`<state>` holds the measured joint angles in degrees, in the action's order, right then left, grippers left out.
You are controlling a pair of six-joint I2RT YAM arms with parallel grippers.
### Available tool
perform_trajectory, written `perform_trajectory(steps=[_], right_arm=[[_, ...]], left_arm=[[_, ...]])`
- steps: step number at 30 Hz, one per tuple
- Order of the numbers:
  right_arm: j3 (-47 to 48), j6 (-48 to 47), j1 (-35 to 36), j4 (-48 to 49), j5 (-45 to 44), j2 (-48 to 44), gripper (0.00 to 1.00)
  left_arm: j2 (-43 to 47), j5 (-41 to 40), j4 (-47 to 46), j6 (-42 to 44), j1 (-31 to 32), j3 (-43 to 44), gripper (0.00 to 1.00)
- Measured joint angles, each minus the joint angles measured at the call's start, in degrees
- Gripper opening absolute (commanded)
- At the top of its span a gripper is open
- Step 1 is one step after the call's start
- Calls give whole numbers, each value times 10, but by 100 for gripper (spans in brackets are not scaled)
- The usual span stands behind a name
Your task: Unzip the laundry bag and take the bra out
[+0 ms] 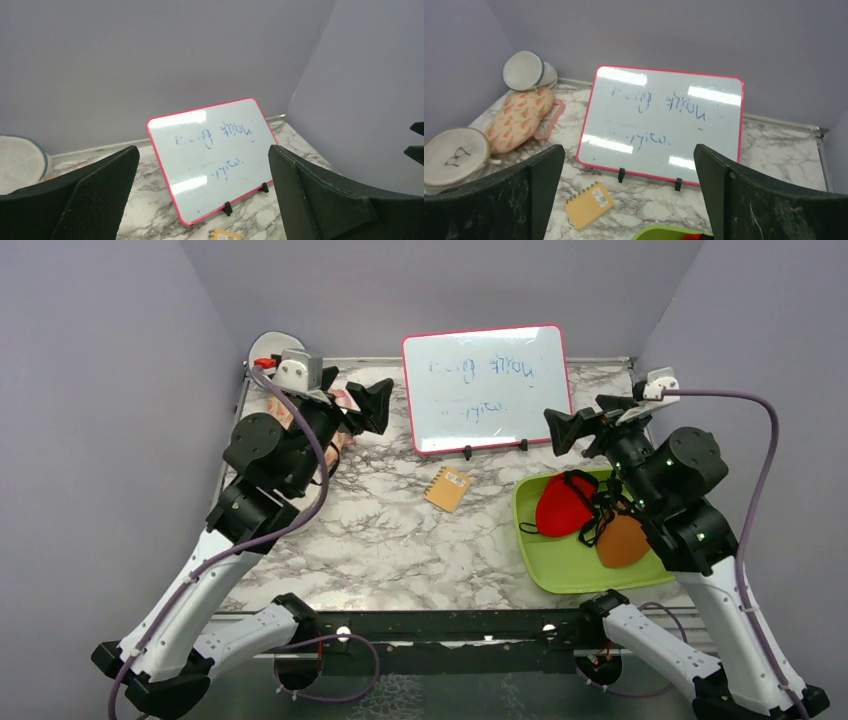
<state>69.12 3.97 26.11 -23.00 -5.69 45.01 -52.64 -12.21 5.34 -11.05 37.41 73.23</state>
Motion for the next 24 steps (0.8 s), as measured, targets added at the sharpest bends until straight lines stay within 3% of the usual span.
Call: perform_trajectory(steps=[12, 19, 24], right_arm=[[-112, 100, -140, 31, 30, 68, 100], [-165, 134, -199, 41, 113, 107, 100], [-220, 144, -221, 58, 185, 106, 100]], left_arm=[[-66, 12, -42, 17, -84, -123, 99], [-114, 13, -70, 29, -120, -168, 99], [-157, -10, -74, 49, -111, -182, 99]])
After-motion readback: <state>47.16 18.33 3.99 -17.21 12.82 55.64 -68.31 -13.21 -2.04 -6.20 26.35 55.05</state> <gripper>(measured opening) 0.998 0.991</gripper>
